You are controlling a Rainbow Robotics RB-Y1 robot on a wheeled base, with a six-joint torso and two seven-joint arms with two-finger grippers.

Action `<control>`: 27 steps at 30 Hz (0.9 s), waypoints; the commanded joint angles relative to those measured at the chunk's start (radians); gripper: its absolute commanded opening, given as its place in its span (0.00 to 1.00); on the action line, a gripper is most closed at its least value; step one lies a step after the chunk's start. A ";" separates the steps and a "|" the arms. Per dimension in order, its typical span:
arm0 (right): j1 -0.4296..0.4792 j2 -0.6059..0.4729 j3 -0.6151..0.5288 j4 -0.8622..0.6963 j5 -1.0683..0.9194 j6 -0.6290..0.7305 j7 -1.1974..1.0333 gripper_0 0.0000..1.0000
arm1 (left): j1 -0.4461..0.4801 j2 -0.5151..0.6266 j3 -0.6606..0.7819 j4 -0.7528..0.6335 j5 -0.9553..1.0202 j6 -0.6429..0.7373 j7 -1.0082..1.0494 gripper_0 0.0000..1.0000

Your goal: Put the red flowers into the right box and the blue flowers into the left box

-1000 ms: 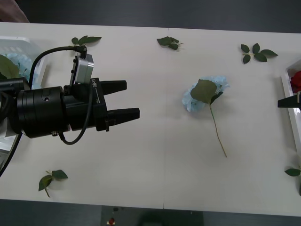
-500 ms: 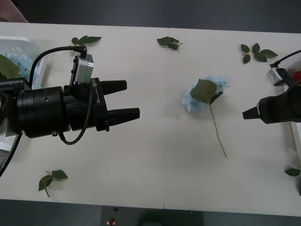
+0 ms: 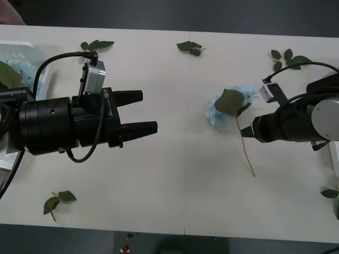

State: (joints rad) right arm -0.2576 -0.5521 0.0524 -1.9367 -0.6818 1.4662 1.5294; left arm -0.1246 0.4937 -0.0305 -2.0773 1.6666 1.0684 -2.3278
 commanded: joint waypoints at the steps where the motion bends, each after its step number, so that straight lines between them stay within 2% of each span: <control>1: -0.015 0.001 0.043 0.036 0.010 -0.076 0.018 1.00 | -0.013 0.012 0.007 -0.018 0.002 -0.005 -0.035 1.00; 6: -0.017 0.009 0.087 0.079 0.022 -0.144 0.023 1.00 | -0.013 0.012 0.007 -0.018 0.002 -0.005 -0.035 1.00; 16: -0.028 0.067 0.100 0.143 0.067 -0.171 0.058 1.00 | -0.013 0.012 0.007 -0.018 0.002 -0.005 -0.035 1.00; 27: -0.032 0.072 0.135 0.206 0.090 -0.251 0.080 1.00 | -0.013 0.012 0.007 -0.018 0.002 -0.005 -0.035 1.00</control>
State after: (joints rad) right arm -0.2583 -0.4820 0.1928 -1.7246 -0.5927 1.2278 1.5478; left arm -0.1246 0.4937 -0.0305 -2.0773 1.6666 1.0684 -2.3278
